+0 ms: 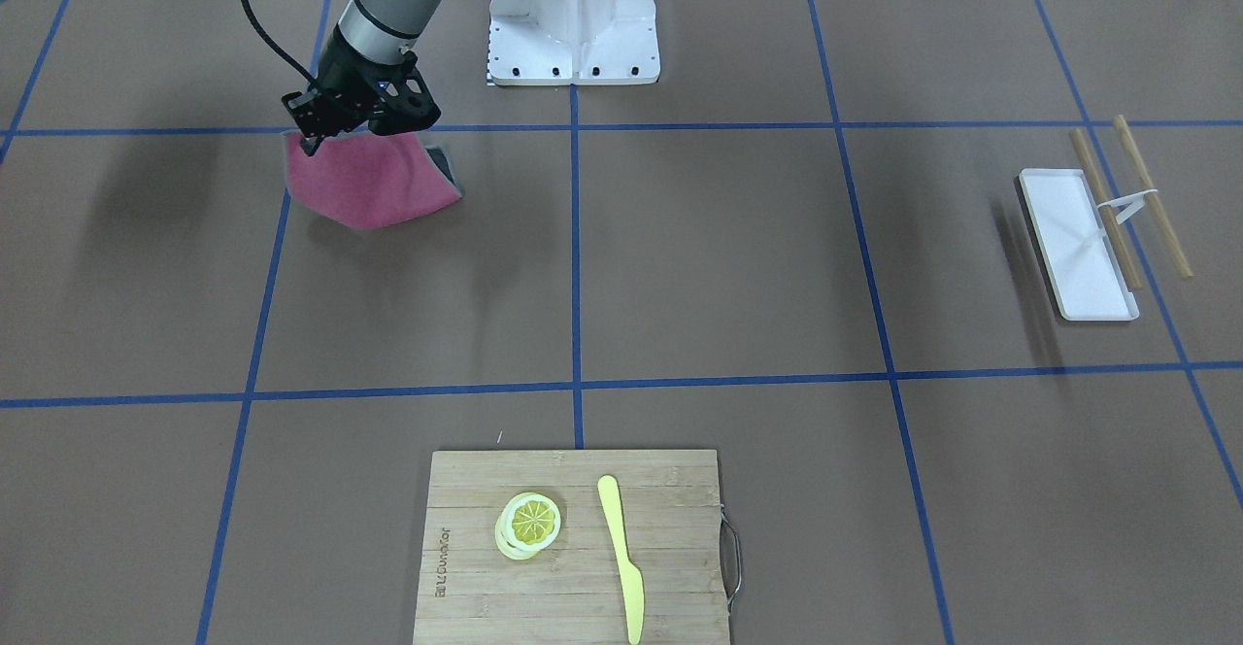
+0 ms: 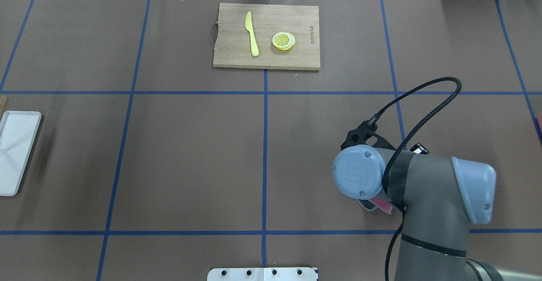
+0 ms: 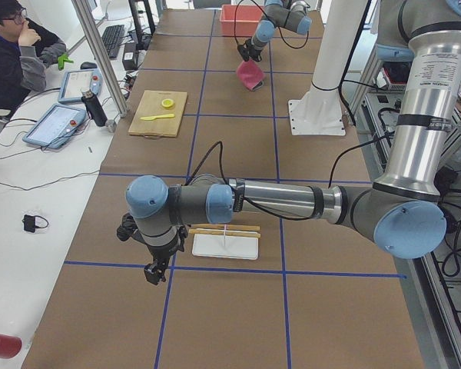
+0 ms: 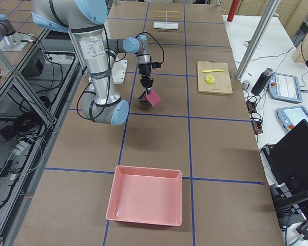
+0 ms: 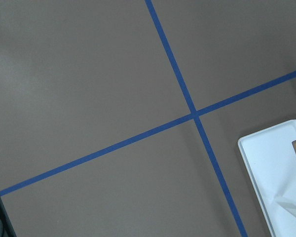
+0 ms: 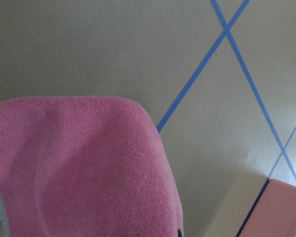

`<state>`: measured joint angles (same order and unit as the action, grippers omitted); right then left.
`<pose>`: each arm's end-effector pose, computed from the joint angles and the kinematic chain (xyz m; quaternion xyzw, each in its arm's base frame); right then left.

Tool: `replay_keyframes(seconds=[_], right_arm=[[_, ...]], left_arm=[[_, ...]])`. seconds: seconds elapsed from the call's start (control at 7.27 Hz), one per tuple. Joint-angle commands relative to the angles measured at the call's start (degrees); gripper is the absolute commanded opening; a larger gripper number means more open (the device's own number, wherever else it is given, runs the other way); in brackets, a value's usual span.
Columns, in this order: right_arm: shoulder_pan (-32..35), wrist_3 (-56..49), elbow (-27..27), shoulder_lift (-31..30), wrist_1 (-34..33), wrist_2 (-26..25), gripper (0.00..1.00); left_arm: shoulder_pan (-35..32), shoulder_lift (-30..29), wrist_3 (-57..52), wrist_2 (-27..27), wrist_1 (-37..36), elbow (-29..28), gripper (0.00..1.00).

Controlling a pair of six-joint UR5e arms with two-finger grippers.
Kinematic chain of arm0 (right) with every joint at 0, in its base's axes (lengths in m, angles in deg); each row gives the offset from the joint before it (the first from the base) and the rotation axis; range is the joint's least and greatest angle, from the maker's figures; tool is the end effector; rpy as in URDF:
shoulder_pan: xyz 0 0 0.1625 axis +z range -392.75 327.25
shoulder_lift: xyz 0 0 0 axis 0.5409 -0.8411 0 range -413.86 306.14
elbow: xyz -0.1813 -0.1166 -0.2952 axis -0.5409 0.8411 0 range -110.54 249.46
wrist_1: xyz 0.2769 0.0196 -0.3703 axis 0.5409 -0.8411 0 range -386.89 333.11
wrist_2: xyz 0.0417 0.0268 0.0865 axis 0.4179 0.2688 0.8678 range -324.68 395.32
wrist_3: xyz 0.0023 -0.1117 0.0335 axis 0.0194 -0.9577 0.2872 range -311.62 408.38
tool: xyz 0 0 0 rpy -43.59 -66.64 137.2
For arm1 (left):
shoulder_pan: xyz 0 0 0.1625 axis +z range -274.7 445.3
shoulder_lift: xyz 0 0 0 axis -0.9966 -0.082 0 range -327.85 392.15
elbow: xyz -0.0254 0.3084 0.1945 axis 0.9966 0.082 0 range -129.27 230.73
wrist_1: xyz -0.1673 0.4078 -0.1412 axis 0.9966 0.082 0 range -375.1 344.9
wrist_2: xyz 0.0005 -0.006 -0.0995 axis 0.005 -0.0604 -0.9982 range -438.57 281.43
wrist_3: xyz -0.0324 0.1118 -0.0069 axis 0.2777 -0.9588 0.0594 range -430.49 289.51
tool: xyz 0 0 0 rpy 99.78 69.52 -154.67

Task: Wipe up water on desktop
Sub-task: 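Lift the towel and carry it over the pink box with the right gripper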

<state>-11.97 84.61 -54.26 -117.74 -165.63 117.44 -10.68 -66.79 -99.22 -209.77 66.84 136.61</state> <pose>-0.4179 -0.3182 0.2017 0.1128 -0.0353 -0.2756 0.9540 -0.1179 -0.5839 0.5795 0.0797 0.3436 0.1749 0.9192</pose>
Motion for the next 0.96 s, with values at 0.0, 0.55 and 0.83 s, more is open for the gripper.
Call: replay_keyframes(seconds=[0.0, 0.55, 0.83], right_arm=[[9.4, -0.1, -5.6, 1.2, 5.0, 7.6, 0.00], [40.5, -16.6, -4.3, 0.6, 11.0, 31.4, 0.00], [52.3, -24.9, -0.8, -5.1, 11.1, 36.4, 0.00]], left_arm=[[0.0, 1.0, 0.1, 0.1, -0.1, -0.6, 0.99], [0.0, 6.4, 10.8, -6.7, 0.3, 4.5, 0.99], [0.0, 7.5, 13.5, -6.7, 0.3, 5.9, 0.99]])
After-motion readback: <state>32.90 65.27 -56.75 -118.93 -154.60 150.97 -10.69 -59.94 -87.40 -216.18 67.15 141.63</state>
